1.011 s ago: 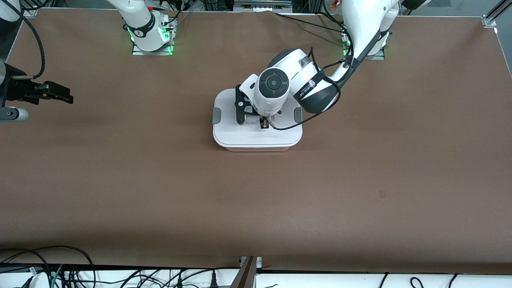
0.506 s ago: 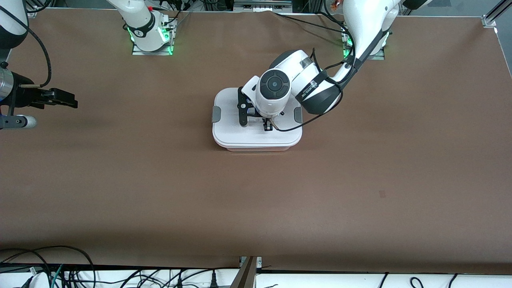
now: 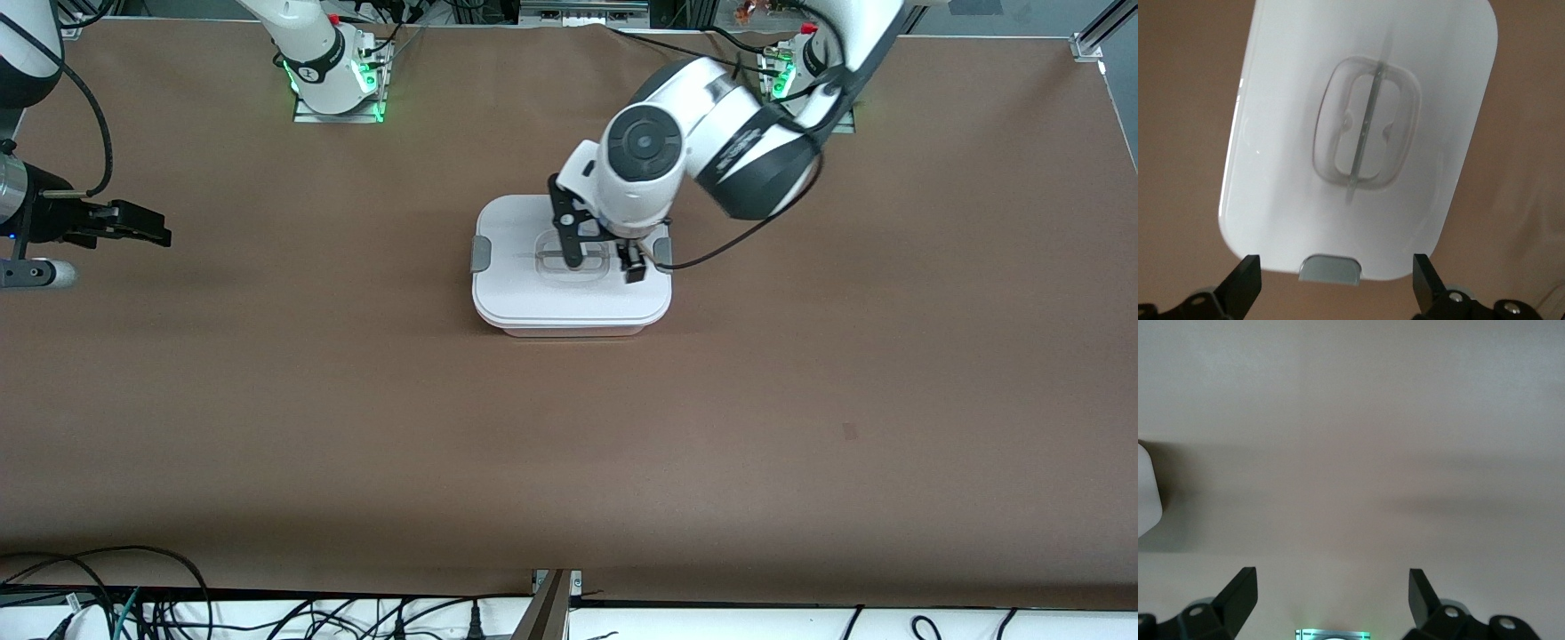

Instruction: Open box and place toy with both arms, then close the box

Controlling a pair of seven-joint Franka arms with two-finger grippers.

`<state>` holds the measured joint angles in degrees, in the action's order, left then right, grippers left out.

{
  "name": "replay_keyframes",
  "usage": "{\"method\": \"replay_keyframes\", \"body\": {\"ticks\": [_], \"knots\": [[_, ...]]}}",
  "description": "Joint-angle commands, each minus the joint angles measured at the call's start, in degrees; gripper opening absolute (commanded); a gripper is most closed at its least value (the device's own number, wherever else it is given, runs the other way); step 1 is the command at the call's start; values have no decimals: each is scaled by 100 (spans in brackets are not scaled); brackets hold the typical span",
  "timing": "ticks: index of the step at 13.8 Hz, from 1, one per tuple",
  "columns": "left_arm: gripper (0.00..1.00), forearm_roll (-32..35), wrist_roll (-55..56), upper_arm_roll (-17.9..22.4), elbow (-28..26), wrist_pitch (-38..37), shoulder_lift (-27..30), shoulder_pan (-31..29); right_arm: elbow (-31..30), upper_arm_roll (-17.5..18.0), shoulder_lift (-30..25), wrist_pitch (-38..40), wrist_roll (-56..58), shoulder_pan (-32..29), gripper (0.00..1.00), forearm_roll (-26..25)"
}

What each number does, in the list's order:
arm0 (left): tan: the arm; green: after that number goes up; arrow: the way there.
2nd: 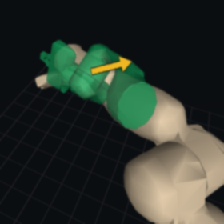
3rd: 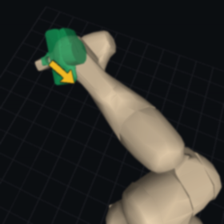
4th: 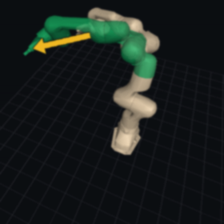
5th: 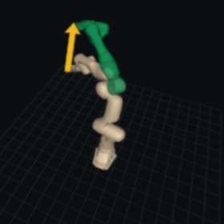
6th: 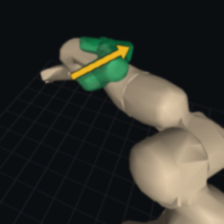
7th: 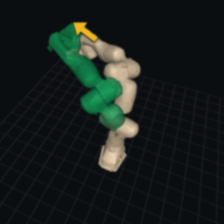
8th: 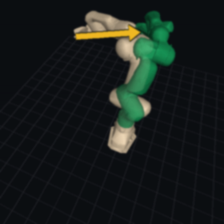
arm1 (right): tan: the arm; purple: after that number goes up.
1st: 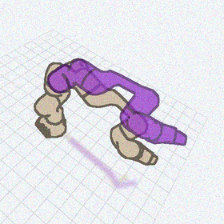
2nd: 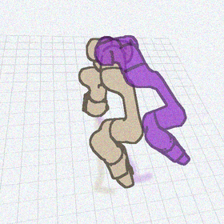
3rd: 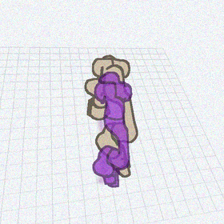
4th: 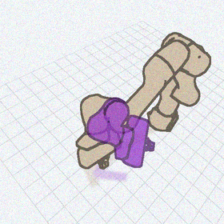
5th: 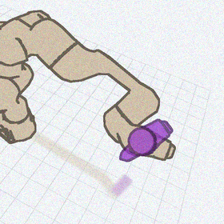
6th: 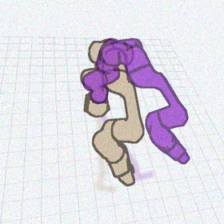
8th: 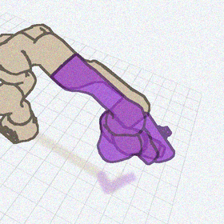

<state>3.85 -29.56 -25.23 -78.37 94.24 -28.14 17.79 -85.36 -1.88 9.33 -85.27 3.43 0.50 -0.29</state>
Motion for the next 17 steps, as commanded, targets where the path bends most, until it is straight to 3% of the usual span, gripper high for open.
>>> {"method": "replay_keyframes", "body": {"ticks": [1, 4, 7, 8, 10, 13, 15, 17], "knots": [[100, -111, 895, -61, -56, -633, 597, -521, -25, -67, -45, -60, 44, 64, 100, 55], [100, -157, 1777, 18, -56, -1178, 994, -1004, -25, -67, -36, -68, 44, 64, 100, 20], [100, 755, 1769, 36, 293, -1679, 1100, -1461, -25, -67, -36, -95, 44, 64, 100, 20], [100, 784, 1778, 53, 504, -1846, 1109, -1593, -25, -67, -28, -95, 52, 64, 100, 11], [100, 653, 1805, 578, 455, -1560, 1432, -1638, -25, -67, -28, -95, 52, 64, 100, 20], [100, 380, 1892, 1290, -246, -657, 1994, -1638, -25, -67, -28, -95, 44, 64, 100, 20], [100, -205, 2076, 1729, -1255, 13, 2591, -1647, -25, -67, -28, -95, 52, 64, 100, 11], [100, -542, 2445, 2127, -1873, 226, 2997, -1621, -16, -67, -19, -95, 52, 64, 100, 11]]}}
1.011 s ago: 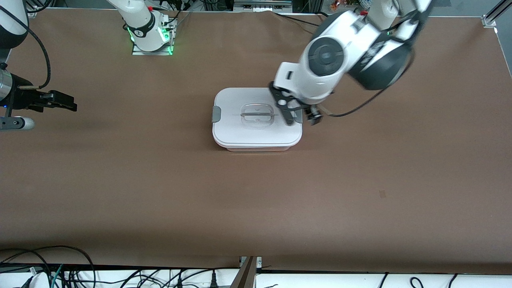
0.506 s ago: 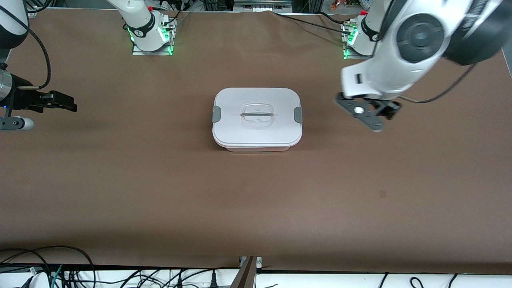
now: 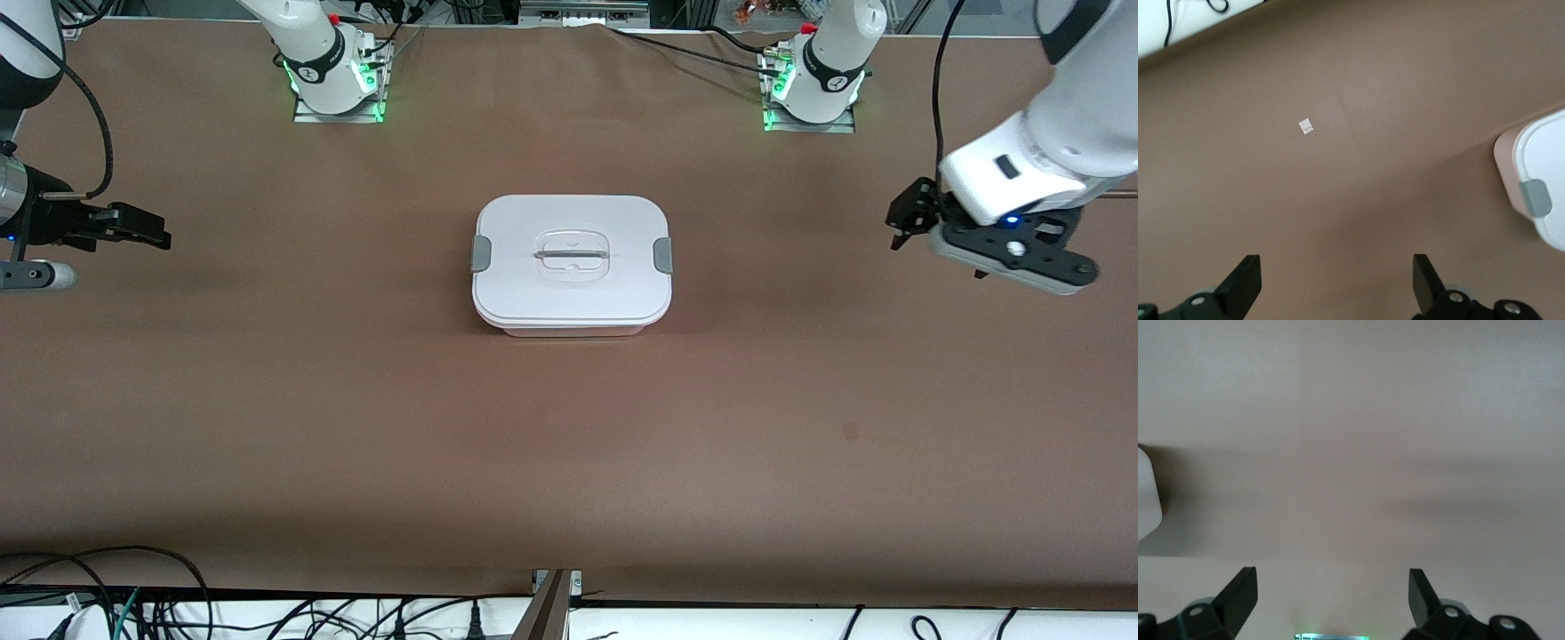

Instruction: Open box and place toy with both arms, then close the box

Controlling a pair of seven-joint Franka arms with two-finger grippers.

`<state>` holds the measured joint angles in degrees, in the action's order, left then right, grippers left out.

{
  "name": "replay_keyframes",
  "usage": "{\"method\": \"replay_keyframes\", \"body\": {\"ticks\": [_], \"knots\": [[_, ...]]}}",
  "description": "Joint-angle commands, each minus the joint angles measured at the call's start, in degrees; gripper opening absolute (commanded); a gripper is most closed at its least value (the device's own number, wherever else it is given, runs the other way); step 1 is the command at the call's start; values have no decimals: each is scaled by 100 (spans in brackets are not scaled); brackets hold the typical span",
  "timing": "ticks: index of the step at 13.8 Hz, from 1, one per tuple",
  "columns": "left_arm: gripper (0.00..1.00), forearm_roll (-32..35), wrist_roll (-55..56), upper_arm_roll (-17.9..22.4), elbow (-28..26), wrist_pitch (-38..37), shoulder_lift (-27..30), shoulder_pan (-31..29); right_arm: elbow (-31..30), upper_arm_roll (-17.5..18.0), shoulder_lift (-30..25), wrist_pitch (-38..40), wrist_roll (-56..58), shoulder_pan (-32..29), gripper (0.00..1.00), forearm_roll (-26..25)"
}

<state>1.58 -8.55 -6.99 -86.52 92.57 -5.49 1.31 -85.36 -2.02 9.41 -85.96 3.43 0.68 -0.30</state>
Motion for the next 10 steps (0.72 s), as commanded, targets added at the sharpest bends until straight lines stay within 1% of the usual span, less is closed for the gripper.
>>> {"method": "replay_keyframes", "body": {"ticks": [1, 3, 10], "knots": [[100, -238, 415, 313, -1155, 384, 777, 27, -25, -52, -35, -26, 44, 46, 100, 21], [100, 209, 608, 304, -1157, 367, 777, 36, -16, -52, -27, -26, 44, 46, 100, 12], [100, 193, 820, 295, -1069, 209, 707, 1, -16, -52, -27, -35, 52, 38, 100, 12]]}}
